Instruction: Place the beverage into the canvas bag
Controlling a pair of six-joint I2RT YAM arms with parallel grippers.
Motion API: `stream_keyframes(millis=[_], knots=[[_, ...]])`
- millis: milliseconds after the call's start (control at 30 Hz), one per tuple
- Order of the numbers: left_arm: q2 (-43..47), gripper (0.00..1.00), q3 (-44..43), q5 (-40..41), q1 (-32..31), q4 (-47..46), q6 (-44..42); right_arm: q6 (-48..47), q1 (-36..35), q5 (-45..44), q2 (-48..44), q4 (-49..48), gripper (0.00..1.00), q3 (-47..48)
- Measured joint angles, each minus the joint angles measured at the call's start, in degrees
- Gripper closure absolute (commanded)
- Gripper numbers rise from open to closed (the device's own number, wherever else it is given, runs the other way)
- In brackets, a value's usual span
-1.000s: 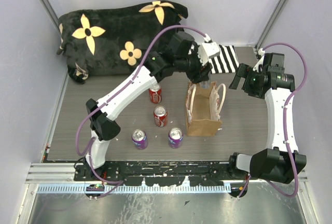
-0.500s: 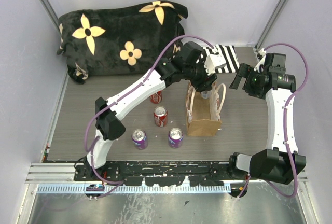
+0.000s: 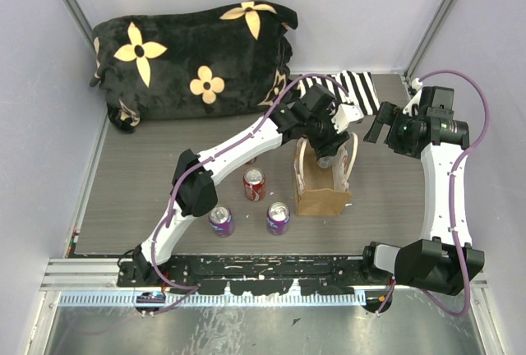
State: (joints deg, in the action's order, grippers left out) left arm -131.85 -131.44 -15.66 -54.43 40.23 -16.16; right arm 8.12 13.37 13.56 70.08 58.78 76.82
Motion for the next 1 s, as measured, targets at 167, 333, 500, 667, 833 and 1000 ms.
stream_keyframes(millis=[167, 333, 500, 667, 833, 1000], knots=[[-0.07, 1.0, 0.0, 0.15, 0.0, -1.95, -0.15, 0.0, 0.02, 0.02, 0.0, 0.0, 0.0, 0.0], [-1.11, 1.0, 0.09, 0.17, 0.0, -3.67, -0.13, 0.0, 0.07, 0.02, 0.0, 0.04, 0.0, 0.0], [-2.84, 1.0, 0.66, 0.15, 0.0, -4.59, -0.15, -0.02, 0.28, 0.0, 0.0, 0.13, 0.0, 0.0], [-4.26, 1.0, 1.51, 0.17, 0.0, -5.27, -0.28, -0.02, 0.37, 0.0, 0.0, 0.15, 0.0, 0.0], [-4.74, 1.0, 2.25, 0.2, 0.02, -5.42, -0.31, -0.04, 0.37, 0.0, 0.0, 0.17, 0.0, 0.0], [-4.81, 0.78, 2.34, 0.39, 0.02, -5.51, -0.33, -0.22, 0.39, 0.0, 0.0, 0.17, 0.0, 0.0]])
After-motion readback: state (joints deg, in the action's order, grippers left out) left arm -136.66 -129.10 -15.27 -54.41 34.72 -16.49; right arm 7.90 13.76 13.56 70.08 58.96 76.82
